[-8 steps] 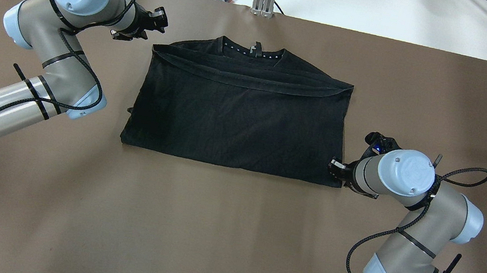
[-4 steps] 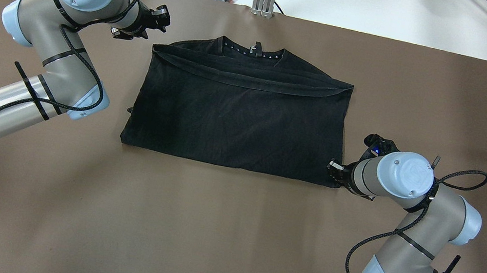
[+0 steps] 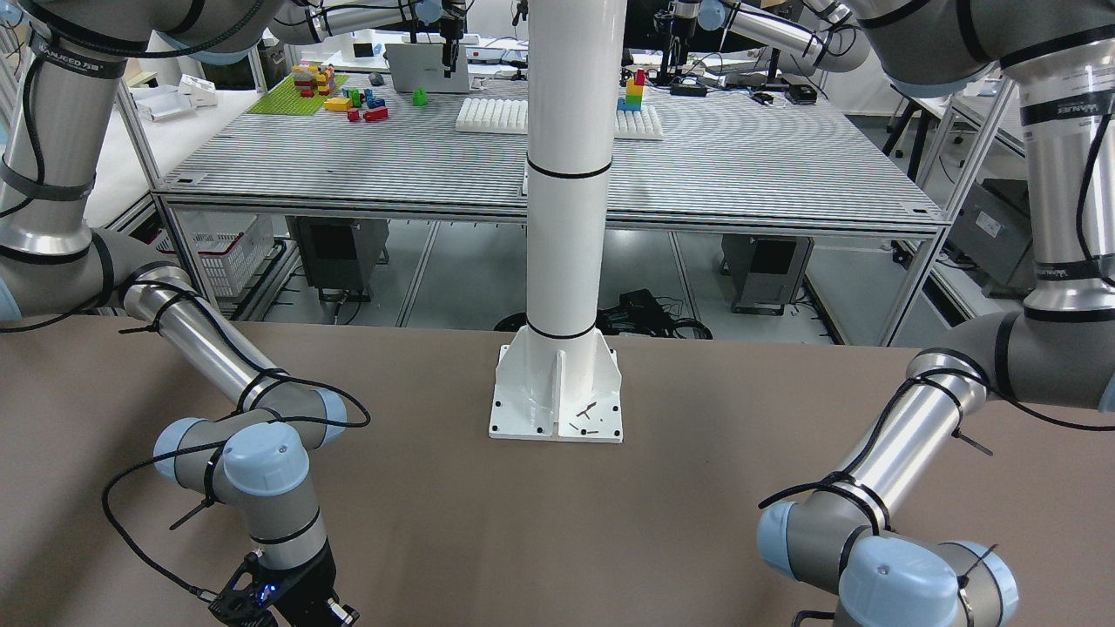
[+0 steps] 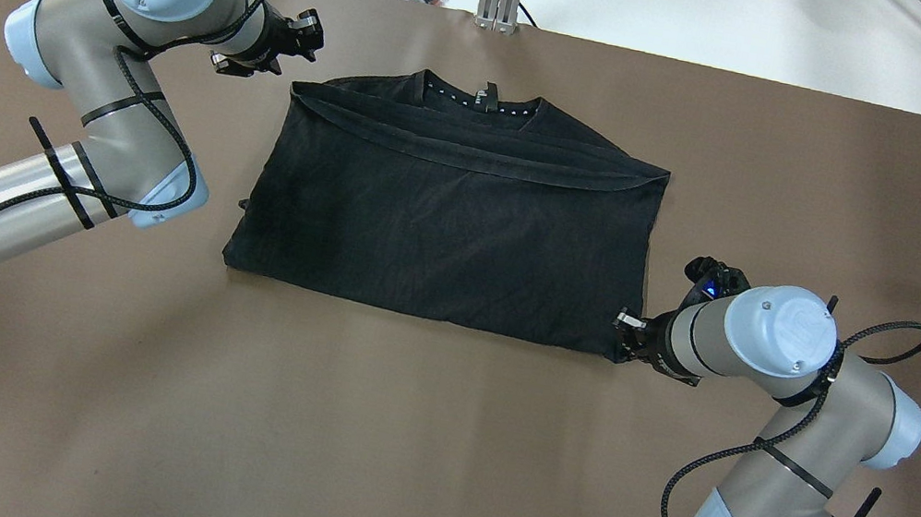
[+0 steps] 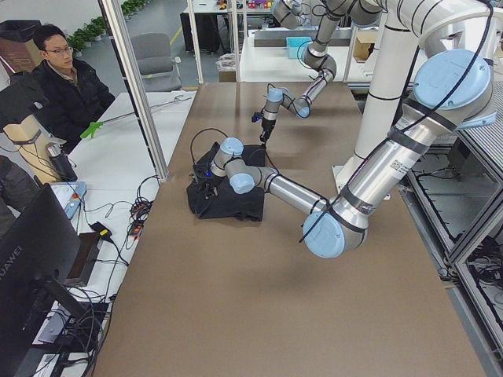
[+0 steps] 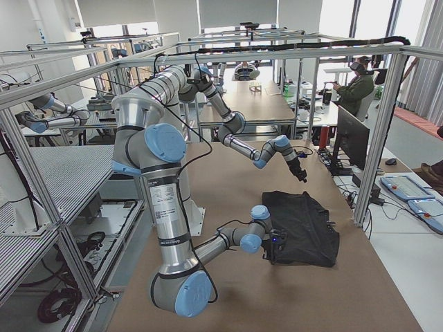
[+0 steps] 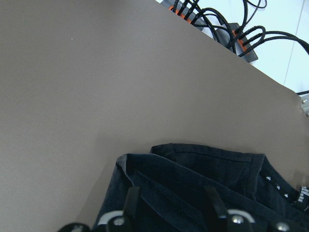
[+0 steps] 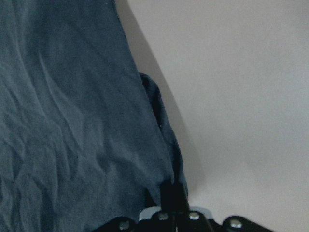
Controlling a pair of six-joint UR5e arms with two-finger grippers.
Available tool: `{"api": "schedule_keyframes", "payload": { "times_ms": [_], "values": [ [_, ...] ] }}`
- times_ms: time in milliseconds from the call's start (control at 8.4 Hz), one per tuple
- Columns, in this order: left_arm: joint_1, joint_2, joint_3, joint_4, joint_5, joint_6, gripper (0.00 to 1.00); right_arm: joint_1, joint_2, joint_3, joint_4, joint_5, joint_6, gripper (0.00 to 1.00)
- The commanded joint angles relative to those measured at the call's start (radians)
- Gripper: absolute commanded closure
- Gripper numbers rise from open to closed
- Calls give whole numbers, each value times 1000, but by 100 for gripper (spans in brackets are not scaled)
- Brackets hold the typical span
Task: Fold clothes
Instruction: 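Grip the folded corner with the right gripper and drag it toward the robot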
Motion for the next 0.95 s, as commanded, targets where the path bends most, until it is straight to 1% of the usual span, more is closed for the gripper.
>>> {"api": "schedule_keyframes", "payload": {
  "times_ms": [0,119,238,357,476,595,715,834],
  "values": [
    [0,-1,-4,1,0,-6,46,1,-94,153,-12,101,-3,100],
    [1,-1,-6,1,0,-14,46,1,-156,224,-6,188,-6,100],
    [-2,-1,-11,1,0,-14,46,1,-188,294,-5,242,2,100],
    [-2,1,-21,1,0,-14,46,1,-204,329,-8,292,16,100],
    [-3,2,-34,2,0,-26,46,-8,-208,332,-6,357,67,100],
    [-2,2,-38,1,0,-29,46,-28,-208,341,-5,450,98,100],
    [-2,5,-43,2,-2,-29,46,-57,-211,349,-5,512,99,100],
    [3,19,-72,2,-3,-29,46,-130,-211,382,-12,527,102,100]
  ]
}}
